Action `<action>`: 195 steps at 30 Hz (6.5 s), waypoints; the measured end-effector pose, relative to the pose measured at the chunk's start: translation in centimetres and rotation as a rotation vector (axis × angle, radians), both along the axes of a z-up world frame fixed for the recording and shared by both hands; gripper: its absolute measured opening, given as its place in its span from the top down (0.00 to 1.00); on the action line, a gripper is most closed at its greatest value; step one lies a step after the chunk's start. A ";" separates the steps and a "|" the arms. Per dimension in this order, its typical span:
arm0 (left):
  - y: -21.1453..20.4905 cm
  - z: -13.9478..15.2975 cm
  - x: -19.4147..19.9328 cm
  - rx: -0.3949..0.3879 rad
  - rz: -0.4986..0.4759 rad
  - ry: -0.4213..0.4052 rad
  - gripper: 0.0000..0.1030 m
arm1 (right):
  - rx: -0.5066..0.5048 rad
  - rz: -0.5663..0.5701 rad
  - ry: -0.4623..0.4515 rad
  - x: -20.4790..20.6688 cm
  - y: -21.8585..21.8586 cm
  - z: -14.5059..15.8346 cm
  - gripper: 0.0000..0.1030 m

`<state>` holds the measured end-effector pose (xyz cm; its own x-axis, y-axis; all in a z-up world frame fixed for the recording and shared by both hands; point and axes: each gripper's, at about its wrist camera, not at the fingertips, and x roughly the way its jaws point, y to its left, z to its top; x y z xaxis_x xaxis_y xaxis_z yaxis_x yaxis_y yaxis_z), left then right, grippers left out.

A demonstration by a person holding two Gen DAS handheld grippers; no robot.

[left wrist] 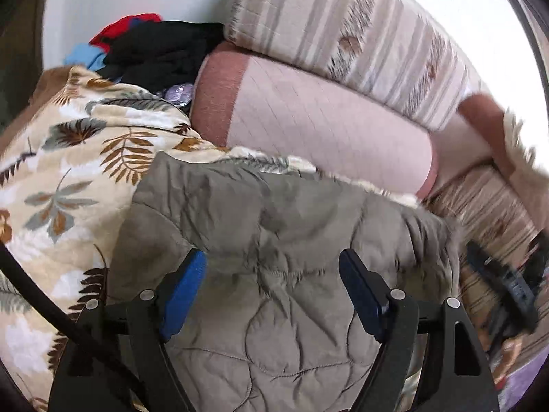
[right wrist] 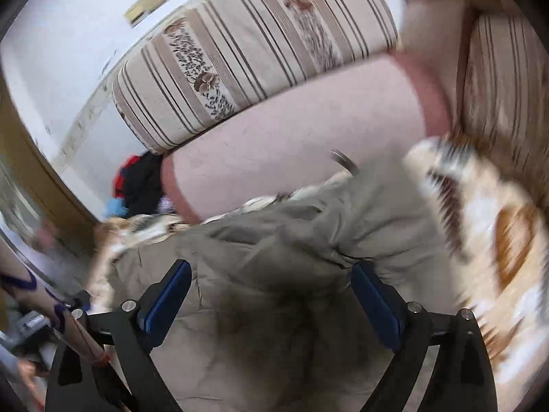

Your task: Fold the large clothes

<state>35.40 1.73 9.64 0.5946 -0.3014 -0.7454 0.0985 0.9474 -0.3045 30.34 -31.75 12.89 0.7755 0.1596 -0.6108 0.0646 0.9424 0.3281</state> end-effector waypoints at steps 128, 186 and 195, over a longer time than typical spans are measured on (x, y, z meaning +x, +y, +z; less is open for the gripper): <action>7.6 -5.1 -3.9 0.246 0.194 -0.102 0.02 | -0.223 0.019 0.100 -3.4 6.0 -6.8 0.04; 4.5 0.1 -27.4 0.275 0.262 -0.250 0.01 | -0.314 0.014 0.154 -17.9 13.1 -9.0 0.03; -1.1 -4.1 -28.5 0.287 0.124 -0.083 0.01 | -0.354 -0.117 0.253 -26.6 8.9 -10.9 0.03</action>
